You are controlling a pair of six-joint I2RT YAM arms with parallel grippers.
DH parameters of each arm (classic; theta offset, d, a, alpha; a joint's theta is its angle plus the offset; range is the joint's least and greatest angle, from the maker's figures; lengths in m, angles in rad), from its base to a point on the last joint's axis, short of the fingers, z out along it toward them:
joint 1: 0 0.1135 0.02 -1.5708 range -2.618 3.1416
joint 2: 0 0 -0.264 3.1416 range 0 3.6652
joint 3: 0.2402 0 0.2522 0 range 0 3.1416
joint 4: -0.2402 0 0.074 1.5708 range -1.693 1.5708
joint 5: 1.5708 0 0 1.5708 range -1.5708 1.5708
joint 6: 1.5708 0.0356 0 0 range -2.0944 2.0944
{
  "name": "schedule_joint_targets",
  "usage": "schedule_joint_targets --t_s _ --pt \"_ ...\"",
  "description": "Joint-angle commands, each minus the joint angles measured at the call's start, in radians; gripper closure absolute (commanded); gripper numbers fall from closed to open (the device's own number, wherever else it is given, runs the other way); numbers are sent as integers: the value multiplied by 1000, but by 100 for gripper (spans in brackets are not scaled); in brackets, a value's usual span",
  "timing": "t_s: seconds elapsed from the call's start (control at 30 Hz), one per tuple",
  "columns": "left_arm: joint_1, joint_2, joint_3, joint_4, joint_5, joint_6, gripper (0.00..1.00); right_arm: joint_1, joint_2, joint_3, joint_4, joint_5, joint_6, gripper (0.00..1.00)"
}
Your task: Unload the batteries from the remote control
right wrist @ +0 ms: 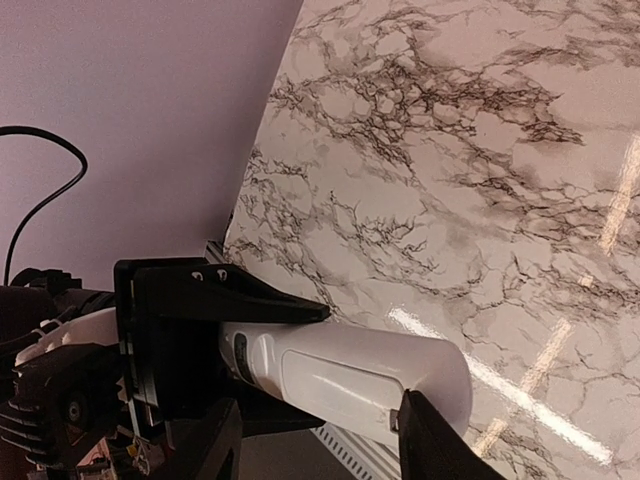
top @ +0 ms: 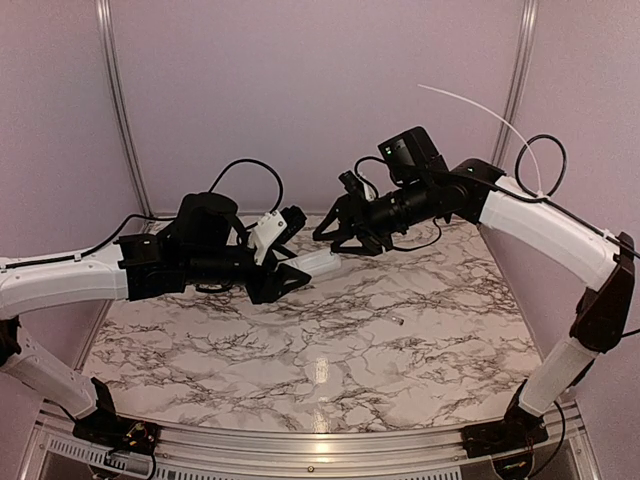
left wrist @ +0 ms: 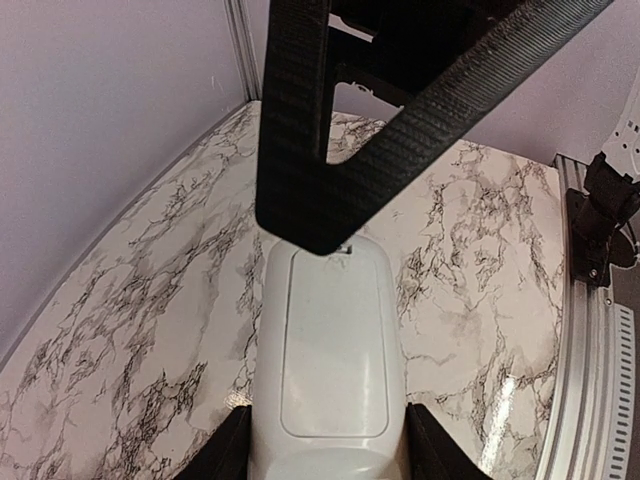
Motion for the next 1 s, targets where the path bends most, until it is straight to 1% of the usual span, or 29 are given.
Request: schedule_joint_targets --t_s 0.0,0.33,0.53,0.73,0.97 --pt "-5 20 60 21 -17 -10 81 10 18 -10 -39 -10 -3 48" --pt "-5 29 63 32 -47 -13 82 10 9 -11 -49 -17 0 49" --pt "-5 33 66 41 -47 -18 82 10 1 -58 96 -113 71 49" --pt "-5 35 64 39 -63 -14 82 9 0 -76 125 -146 111 49" --pt "-5 29 54 60 -58 -13 82 9 -29 -147 249 -195 181 49"
